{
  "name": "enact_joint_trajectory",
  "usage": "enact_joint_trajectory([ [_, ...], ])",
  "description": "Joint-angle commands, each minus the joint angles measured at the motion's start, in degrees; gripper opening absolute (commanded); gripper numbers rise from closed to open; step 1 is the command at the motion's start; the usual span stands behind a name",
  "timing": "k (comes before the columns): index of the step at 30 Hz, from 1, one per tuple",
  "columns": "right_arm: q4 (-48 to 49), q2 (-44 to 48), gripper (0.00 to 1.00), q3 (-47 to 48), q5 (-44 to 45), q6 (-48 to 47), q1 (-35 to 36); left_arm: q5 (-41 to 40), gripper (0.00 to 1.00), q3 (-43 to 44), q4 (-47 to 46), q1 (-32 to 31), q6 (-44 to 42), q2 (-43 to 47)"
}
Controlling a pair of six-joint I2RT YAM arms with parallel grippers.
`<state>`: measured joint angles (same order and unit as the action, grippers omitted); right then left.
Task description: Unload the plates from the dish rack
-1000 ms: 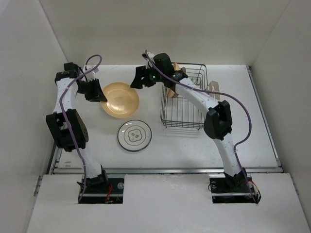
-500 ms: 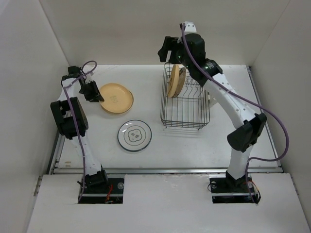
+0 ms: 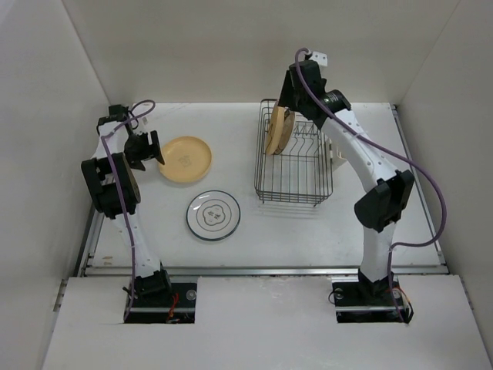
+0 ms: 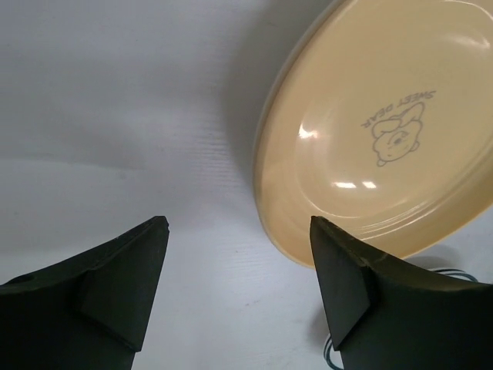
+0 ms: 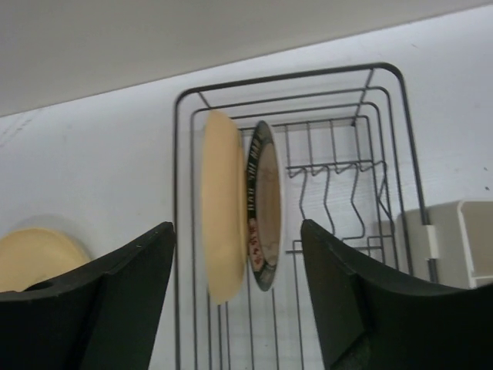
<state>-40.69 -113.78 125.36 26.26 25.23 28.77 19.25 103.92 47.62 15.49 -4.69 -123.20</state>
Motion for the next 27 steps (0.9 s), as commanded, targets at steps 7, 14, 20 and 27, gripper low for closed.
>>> enact_joint_trajectory([
  [7, -4.2, -4.3, 0.54, -1.3, 2.3, 4.1, -2.5, -5.8, 0.71, 0.3, 4.7, -0.1, -1.4, 10.3],
  [14, -4.2, -8.8, 0.62, -1.3, -1.9, 6.0, -4.2, -6.9, 0.73, -3.3, 5.8, -0.1, -3.0, 14.8],
  [20, 0.3, -11.9, 0.42, -1.3, -11.3, 4.7, -6.4, -8.1, 0.73, -5.9, 7.0, -0.1, -3.0, 16.8],
  [27, 1.4, -10.1, 0.00, 1.1, -7.9, 2.1, -6.4, -10.0, 0.73, -10.7, 5.6, -0.1, -3.5, 21.2],
])
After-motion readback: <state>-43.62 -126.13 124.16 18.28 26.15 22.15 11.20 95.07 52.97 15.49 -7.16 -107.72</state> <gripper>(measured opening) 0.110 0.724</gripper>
